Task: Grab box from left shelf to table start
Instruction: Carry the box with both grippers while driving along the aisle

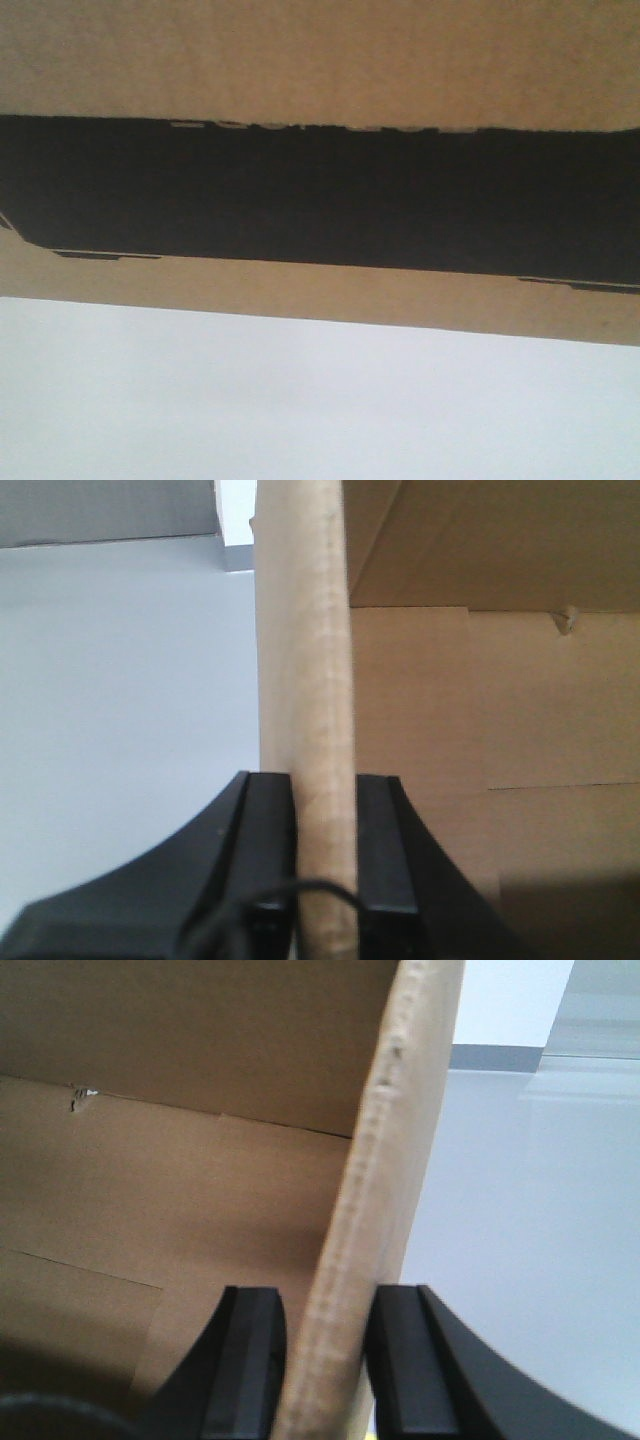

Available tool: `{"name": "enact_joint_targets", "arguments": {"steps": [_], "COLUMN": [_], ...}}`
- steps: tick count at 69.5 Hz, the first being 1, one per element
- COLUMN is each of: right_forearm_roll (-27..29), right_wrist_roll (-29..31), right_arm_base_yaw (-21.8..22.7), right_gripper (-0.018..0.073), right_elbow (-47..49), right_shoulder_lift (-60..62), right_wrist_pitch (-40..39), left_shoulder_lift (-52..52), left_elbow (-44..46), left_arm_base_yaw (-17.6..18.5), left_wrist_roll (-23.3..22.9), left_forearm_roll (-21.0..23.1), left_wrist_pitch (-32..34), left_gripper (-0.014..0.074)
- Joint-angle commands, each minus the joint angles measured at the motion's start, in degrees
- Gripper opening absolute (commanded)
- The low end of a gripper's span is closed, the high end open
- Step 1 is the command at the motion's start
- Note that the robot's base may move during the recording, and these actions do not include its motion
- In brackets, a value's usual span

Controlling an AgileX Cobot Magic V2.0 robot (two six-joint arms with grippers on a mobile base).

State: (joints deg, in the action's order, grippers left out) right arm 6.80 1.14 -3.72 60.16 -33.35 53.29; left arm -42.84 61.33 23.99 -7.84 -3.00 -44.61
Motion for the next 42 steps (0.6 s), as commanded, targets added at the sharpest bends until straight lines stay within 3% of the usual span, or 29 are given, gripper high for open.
{"name": "enact_joint_targets", "arguments": {"steps": [1,42], "right_forearm_roll": [3.0,3.0], "right_wrist_roll": [1.5,1.5], "right_arm_base_yaw": [-0.3,-0.3], "right_gripper": [0.0057,0.0057], "right_elbow": [2.1,2.0], "right_shoulder_lift": [-0.2,-0.3], "right_wrist_pitch": [-7.2,-7.2], "left_shoulder_lift": [0.6,0.6], "left_elbow": [2.3,2.3], "left_arm_base_yaw": [1.0,1.0], "left_wrist_roll": [-0.2,-0.2], "left_forearm_roll": [4.8,4.8], "left_wrist_pitch": [10.5,10.5], "left_gripper": [-0.0096,-0.0096]}}
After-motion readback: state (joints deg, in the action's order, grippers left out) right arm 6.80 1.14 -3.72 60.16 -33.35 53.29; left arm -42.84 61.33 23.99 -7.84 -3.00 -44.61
